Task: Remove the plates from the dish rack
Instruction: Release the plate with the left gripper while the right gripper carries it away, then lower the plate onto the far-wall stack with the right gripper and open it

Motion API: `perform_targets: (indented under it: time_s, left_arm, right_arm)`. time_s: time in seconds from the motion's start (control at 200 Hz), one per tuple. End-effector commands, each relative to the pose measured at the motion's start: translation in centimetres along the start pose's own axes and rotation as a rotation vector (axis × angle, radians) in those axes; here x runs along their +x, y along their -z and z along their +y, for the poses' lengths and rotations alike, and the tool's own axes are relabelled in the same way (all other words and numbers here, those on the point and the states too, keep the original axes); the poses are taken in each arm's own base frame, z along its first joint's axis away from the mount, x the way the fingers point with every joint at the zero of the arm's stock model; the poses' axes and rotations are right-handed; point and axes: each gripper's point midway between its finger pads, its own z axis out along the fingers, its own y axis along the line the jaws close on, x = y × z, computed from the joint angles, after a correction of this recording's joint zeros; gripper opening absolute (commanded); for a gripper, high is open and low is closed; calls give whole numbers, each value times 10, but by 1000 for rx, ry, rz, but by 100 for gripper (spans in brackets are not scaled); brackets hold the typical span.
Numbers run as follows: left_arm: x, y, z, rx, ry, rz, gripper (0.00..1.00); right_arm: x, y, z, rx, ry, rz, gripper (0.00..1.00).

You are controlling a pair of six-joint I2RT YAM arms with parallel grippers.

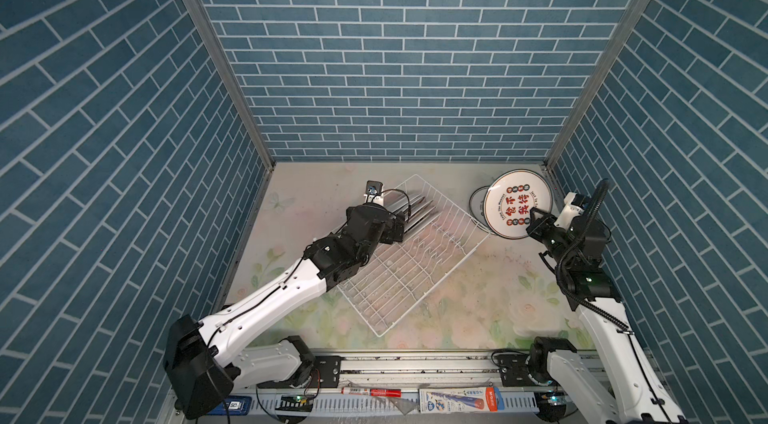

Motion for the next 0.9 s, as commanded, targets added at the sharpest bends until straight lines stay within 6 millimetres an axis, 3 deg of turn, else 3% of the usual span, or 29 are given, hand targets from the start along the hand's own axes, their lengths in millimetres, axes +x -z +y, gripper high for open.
perform_targets:
  time_s: [0.0,0.21,0.59,0.895]
  left_arm:
    - [11,-2,25,-138,-58,12,99]
    - [22,-12,25,-164,-117,51,99]
    - [25,-10,30,-219,-164,10,99]
    - [26,-6,32,-213,-146,-1,99]
  right_arm:
    - [-38,-2,-12,133,1,-112,0]
    - [-33,-34,-37,268,-26,-37,0]
    - [-15,-103,-48,284,-78,81,0]
    - [10,-135,-64,249,-183,152,0]
